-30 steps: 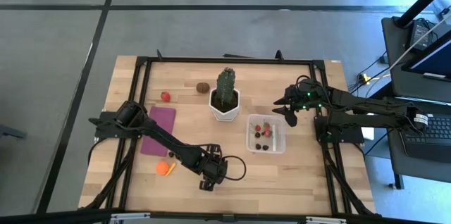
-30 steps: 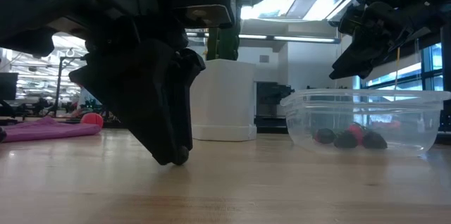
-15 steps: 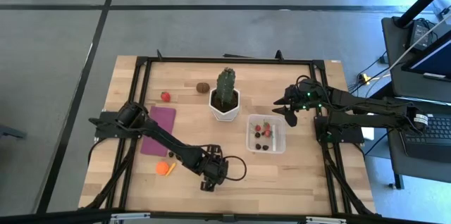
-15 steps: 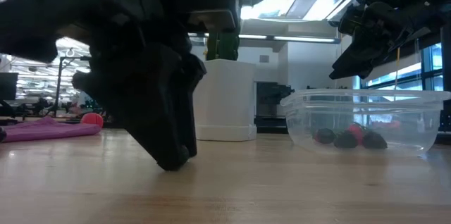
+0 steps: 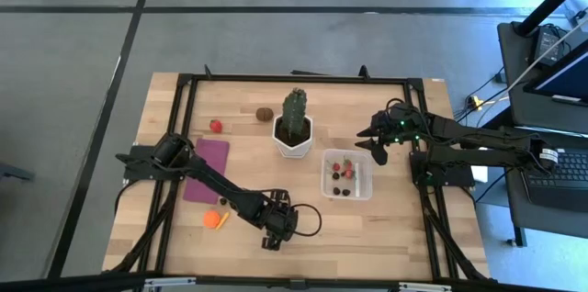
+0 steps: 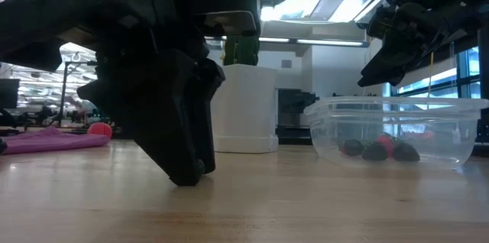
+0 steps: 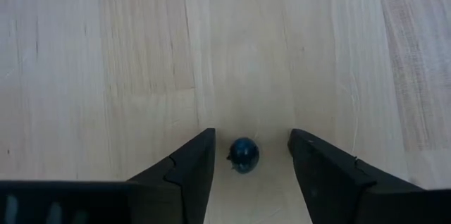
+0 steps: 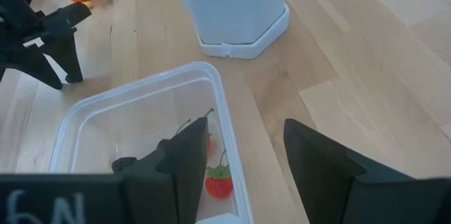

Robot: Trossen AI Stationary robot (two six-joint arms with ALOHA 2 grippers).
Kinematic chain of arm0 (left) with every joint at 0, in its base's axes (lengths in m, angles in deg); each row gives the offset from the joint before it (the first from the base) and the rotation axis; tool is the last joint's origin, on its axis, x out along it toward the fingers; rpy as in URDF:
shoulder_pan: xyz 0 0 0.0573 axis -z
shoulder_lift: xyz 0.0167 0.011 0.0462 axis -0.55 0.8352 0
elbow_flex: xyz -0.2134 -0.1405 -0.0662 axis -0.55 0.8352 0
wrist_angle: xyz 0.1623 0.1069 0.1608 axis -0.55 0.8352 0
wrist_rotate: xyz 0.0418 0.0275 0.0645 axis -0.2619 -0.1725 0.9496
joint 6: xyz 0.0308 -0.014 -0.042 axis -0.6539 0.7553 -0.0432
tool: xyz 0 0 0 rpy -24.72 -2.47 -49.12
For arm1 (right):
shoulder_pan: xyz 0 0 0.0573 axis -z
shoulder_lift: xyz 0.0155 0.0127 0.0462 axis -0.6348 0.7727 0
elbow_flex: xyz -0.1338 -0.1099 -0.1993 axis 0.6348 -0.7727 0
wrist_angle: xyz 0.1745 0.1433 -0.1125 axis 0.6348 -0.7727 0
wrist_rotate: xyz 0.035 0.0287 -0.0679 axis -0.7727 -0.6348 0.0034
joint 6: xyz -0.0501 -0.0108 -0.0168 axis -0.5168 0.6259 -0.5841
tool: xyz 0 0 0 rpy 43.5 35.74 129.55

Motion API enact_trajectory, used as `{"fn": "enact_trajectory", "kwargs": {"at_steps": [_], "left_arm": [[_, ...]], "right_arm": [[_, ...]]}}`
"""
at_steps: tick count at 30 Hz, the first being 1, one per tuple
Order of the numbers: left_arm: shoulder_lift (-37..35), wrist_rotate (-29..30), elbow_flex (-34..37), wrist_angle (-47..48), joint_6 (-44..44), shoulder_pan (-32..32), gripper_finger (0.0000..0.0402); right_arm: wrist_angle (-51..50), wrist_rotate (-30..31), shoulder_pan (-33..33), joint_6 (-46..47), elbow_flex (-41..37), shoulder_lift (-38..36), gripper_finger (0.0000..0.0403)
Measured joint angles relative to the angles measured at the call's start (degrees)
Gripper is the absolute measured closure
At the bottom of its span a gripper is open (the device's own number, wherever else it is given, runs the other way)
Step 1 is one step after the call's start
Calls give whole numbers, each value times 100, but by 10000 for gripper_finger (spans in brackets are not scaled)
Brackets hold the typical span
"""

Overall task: Pick and placing Produce into tupperware
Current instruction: Put the blueberry into the transparent bin

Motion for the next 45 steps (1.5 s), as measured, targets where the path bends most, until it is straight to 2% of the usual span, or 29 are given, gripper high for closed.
{"fn": "enact_trajectory", "kwargs": {"at_steps": [13, 36, 45], "left_arm": [[7, -39, 0, 119, 186, 0, 233], [13, -72, 4, 182, 195, 2, 360], [15, 80, 7, 141, 153, 4, 353]], "right_arm": [[-1, 0, 0, -15, 0, 0, 215], [-1, 0, -2, -17, 0, 0, 214], [-1, 1, 0, -17, 0, 0, 214]]}}
